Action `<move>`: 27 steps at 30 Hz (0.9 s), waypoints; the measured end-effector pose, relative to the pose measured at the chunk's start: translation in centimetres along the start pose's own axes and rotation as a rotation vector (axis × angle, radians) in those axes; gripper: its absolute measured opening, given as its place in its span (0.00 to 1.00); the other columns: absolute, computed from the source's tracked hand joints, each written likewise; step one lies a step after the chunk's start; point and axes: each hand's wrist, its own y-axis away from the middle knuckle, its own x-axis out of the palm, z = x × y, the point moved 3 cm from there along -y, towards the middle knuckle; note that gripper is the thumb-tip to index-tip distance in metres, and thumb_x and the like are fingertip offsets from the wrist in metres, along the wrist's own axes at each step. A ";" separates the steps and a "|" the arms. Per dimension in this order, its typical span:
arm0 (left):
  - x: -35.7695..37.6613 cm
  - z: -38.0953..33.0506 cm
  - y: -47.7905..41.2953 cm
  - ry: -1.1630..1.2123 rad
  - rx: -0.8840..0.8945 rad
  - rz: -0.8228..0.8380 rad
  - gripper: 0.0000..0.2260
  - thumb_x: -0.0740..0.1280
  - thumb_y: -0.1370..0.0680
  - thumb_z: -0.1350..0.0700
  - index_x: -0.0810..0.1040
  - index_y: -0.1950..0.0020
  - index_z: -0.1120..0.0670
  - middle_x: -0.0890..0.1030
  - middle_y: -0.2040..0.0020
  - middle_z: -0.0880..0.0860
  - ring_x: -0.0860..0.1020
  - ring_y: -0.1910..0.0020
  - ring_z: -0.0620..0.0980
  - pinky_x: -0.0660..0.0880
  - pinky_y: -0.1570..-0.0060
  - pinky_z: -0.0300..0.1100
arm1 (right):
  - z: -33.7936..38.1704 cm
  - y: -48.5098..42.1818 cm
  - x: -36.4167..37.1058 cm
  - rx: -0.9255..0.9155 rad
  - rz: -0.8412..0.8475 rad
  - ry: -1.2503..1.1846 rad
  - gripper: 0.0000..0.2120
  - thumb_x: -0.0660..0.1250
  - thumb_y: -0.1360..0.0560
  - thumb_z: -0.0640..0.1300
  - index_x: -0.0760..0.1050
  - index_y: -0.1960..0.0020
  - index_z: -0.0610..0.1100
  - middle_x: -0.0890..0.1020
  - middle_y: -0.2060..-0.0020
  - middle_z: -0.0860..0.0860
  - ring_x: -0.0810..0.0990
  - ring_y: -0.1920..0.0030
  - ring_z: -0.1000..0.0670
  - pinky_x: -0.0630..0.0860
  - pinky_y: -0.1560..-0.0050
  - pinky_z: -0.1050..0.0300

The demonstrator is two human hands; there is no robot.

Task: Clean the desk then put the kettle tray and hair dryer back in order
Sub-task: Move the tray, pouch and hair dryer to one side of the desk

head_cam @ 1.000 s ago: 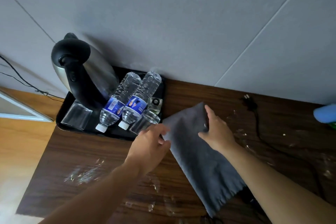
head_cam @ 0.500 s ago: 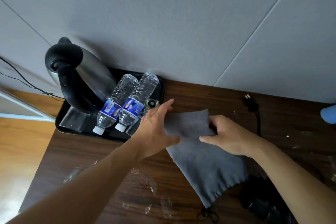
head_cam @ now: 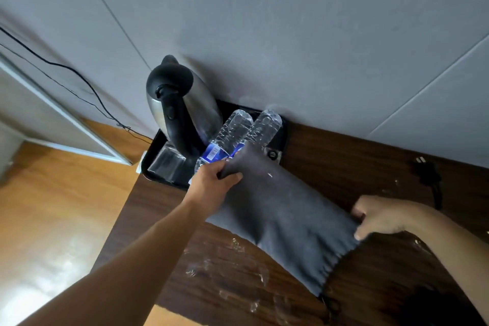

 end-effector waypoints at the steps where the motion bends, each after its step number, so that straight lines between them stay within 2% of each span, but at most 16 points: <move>1: -0.5 0.8 0.2 0.014 -0.023 -0.023 0.11 0.74 0.25 0.57 0.77 0.65 0.57 0.72 0.73 0.44 0.68 0.72 0.40 0.66 0.66 0.38 | 0.1 0.0 -0.4 -0.015 -0.019 -0.024 0.12 0.74 0.30 0.47 0.82 0.50 0.44 0.85 0.50 0.47 0.83 0.50 0.49 0.78 0.49 0.56; 3: -1.4 2.5 0.5 0.060 -0.076 -0.066 0.08 0.74 0.25 0.57 0.80 0.63 0.57 0.78 0.70 0.46 0.74 0.68 0.43 0.71 0.62 0.43 | 0.4 -0.3 -2.2 -0.055 -0.116 -0.115 0.11 0.73 0.35 0.47 0.83 0.55 0.43 0.87 0.57 0.48 0.85 0.53 0.48 0.79 0.47 0.54; 5: -2.3 4.0 1.0 0.178 -0.165 -0.099 0.05 0.73 0.24 0.59 0.82 0.58 0.60 0.83 0.65 0.54 0.78 0.64 0.50 0.75 0.59 0.46 | 2.2 0.0 -5.1 -0.101 -0.313 -0.187 0.03 0.72 0.32 0.40 0.82 0.59 0.44 0.85 0.63 0.49 0.83 0.61 0.50 0.78 0.58 0.59; 6: -2.6 4.6 1.2 0.253 -0.209 -0.111 0.04 0.73 0.24 0.60 0.83 0.59 0.59 0.83 0.66 0.53 0.79 0.63 0.51 0.76 0.61 0.45 | 3.6 0.2 -7.0 -0.115 -0.441 -0.202 0.06 0.71 0.31 0.37 0.81 0.60 0.47 0.84 0.63 0.49 0.82 0.62 0.51 0.75 0.61 0.60; 8: -3.2 5.9 1.8 0.358 -0.288 -0.128 0.05 0.72 0.24 0.63 0.82 0.60 0.57 0.82 0.67 0.53 0.79 0.64 0.53 0.75 0.65 0.42 | 7.4 0.3 -10.7 -0.160 -0.706 -0.198 0.08 0.71 0.31 0.36 0.79 0.59 0.49 0.83 0.60 0.49 0.82 0.57 0.45 0.73 0.59 0.57; 10: -3.4 6.7 2.4 0.443 -0.373 -0.136 0.04 0.70 0.23 0.64 0.80 0.57 0.60 0.79 0.65 0.57 0.77 0.67 0.54 0.76 0.70 0.41 | 12.0 0.4 -13.7 -0.290 -0.982 -0.215 0.10 0.71 0.30 0.38 0.80 0.51 0.49 0.83 0.57 0.50 0.82 0.51 0.41 0.74 0.55 0.55; 12: -3.5 7.5 2.9 0.488 -0.447 -0.143 0.03 0.70 0.23 0.64 0.78 0.56 0.62 0.77 0.70 0.57 0.76 0.72 0.53 0.76 0.70 0.41 | 16.7 1.2 -15.5 -0.443 -1.213 -0.214 0.14 0.70 0.28 0.41 0.78 0.43 0.50 0.84 0.49 0.50 0.81 0.46 0.43 0.77 0.47 0.51; 13: -3.6 7.9 3.1 0.488 -0.477 -0.141 0.04 0.71 0.23 0.64 0.77 0.56 0.62 0.77 0.72 0.56 0.76 0.74 0.53 0.77 0.67 0.44 | 18.8 1.7 -15.8 -0.503 -1.274 -0.202 0.16 0.69 0.27 0.42 0.77 0.39 0.50 0.83 0.44 0.51 0.80 0.42 0.44 0.76 0.43 0.51; 16: -3.5 9.0 3.1 0.458 -0.543 -0.131 0.07 0.72 0.23 0.60 0.77 0.58 0.61 0.81 0.67 0.57 0.82 0.65 0.56 0.82 0.51 0.57 | 22.2 1.6 -14.6 -0.540 -1.258 -0.151 0.20 0.68 0.24 0.44 0.73 0.33 0.51 0.77 0.36 0.51 0.74 0.34 0.46 0.74 0.40 0.48; 17: -3.6 9.0 3.2 0.420 -0.537 -0.125 0.09 0.73 0.23 0.56 0.78 0.59 0.59 0.83 0.66 0.56 0.84 0.63 0.56 0.82 0.49 0.60 | 22.2 1.3 -13.6 -0.526 -1.232 -0.134 0.20 0.67 0.24 0.45 0.73 0.32 0.52 0.77 0.35 0.51 0.73 0.34 0.46 0.75 0.41 0.48; 19: -3.9 8.5 3.6 0.186 -0.458 -0.133 0.15 0.71 0.24 0.45 0.80 0.62 0.55 0.84 0.67 0.54 0.84 0.63 0.55 0.83 0.56 0.56 | 21.5 0.4 -11.1 -0.522 -1.181 -0.077 0.20 0.67 0.24 0.45 0.73 0.32 0.52 0.77 0.36 0.51 0.74 0.35 0.45 0.76 0.40 0.47; 21: -4.6 7.7 4.6 -0.231 -0.342 -0.195 0.25 0.62 0.24 0.33 0.78 0.68 0.53 0.82 0.67 0.52 0.80 0.66 0.54 0.75 0.66 0.45 | 20.0 -0.3 -8.5 -0.522 -1.131 0.010 0.21 0.69 0.25 0.46 0.74 0.32 0.50 0.78 0.36 0.51 0.74 0.35 0.45 0.75 0.38 0.47; 22: -5.1 7.2 5.2 -0.413 -0.268 -0.248 0.28 0.59 0.24 0.31 0.76 0.70 0.53 0.79 0.69 0.51 0.78 0.68 0.53 0.72 0.68 0.43 | 19.1 -0.6 -7.3 -0.510 -1.110 0.047 0.22 0.70 0.25 0.46 0.74 0.32 0.49 0.77 0.35 0.51 0.74 0.35 0.45 0.75 0.37 0.47; 23: -5.5 6.6 5.7 -0.537 -0.188 -0.296 0.29 0.57 0.24 0.31 0.74 0.72 0.52 0.77 0.70 0.50 0.76 0.69 0.52 0.70 0.69 0.42 | 18.2 -0.6 -6.3 -0.489 -1.097 0.068 0.23 0.71 0.25 0.47 0.74 0.31 0.49 0.77 0.34 0.51 0.74 0.35 0.45 0.76 0.38 0.48; 25: -5.6 5.9 6.1 -0.643 0.012 -0.315 0.25 0.58 0.23 0.33 0.71 0.71 0.50 0.74 0.70 0.45 0.74 0.70 0.49 0.68 0.70 0.41 | 16.2 -0.3 -4.5 -0.440 -1.071 0.071 0.24 0.71 0.25 0.48 0.72 0.30 0.49 0.76 0.33 0.52 0.74 0.34 0.45 0.75 0.38 0.48; 27: -5.2 5.4 6.1 -0.636 0.226 -0.261 0.19 0.59 0.23 0.34 0.73 0.63 0.46 0.75 0.65 0.43 0.75 0.65 0.46 0.71 0.69 0.41 | 13.5 0.5 -2.9 -0.355 -0.997 0.032 0.26 0.71 0.24 0.50 0.70 0.28 0.51 0.74 0.30 0.52 0.72 0.31 0.45 0.73 0.36 0.49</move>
